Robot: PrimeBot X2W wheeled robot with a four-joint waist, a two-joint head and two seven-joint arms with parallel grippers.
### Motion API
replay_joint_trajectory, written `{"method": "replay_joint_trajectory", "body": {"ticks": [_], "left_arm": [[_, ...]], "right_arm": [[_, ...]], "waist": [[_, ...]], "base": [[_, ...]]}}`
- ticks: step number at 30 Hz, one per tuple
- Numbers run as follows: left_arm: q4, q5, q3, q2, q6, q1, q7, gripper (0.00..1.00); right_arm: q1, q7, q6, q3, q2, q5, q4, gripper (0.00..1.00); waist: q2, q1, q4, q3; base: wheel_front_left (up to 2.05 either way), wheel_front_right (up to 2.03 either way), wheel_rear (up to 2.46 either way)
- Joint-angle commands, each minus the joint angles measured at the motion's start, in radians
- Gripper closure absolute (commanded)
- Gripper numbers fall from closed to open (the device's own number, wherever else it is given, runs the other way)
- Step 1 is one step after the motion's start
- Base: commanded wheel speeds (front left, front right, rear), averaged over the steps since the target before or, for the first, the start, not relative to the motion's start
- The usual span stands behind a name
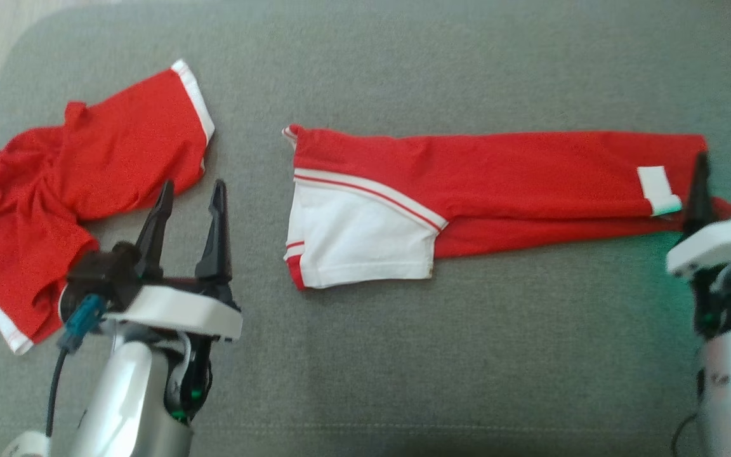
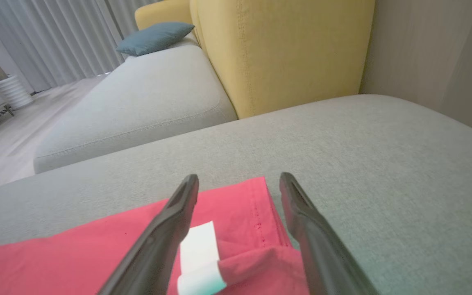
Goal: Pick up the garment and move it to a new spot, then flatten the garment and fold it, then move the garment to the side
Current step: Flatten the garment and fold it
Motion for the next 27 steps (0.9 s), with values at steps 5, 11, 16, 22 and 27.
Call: {"method": "replay_joint_trajectory", "body": {"ticks": [5, 11, 16, 22, 27], "left_arm": [[-0.017, 0.028, 0.053, -0.007, -0.027, -0.068, -0.006, 0.0], [-0.012, 0.043, 0.076, -0.015, -0.047, -0.09, -0.006, 0.0], [-0.013, 0.054, 0.1, -0.018, -0.057, -0.103, -0.006, 0.0], [-0.012, 0.065, 0.12, -0.019, -0.066, -0.121, -0.006, 0.0], [-0.015, 0.071, 0.132, -0.02, -0.072, -0.129, -0.006, 0.0]], "right_arm": [[-0.11, 0.092, 0.007, -0.12, -0.012, -0.084, 0.055, 0.0], [-0.16, 0.145, 0.007, -0.207, 0.006, -0.164, 0.106, 0.0], [-0.175, 0.173, 0.007, -0.236, 0.027, -0.187, 0.126, 0.0], [-0.187, 0.199, 0.007, -0.254, 0.046, -0.177, 0.134, 0.0], [-0.191, 0.21, 0.007, -0.249, 0.052, -0.162, 0.14, 1.0]], "waist": [[-0.0001, 0.0, 0.033, 0.064], [-0.0001, 0.0, 0.042, 0.105], [-0.0001, 0.0, 0.032, 0.128], [-0.0001, 0.0, 0.015, 0.145], [-0.0001, 0.0, 0.003, 0.154]], "base": [[0.0, 0.0, 0.0], [0.0, 0.0, 0.0], [0.0, 0.0, 0.0], [0.0, 0.0, 0.0], [0.0, 0.0, 0.0]]}}
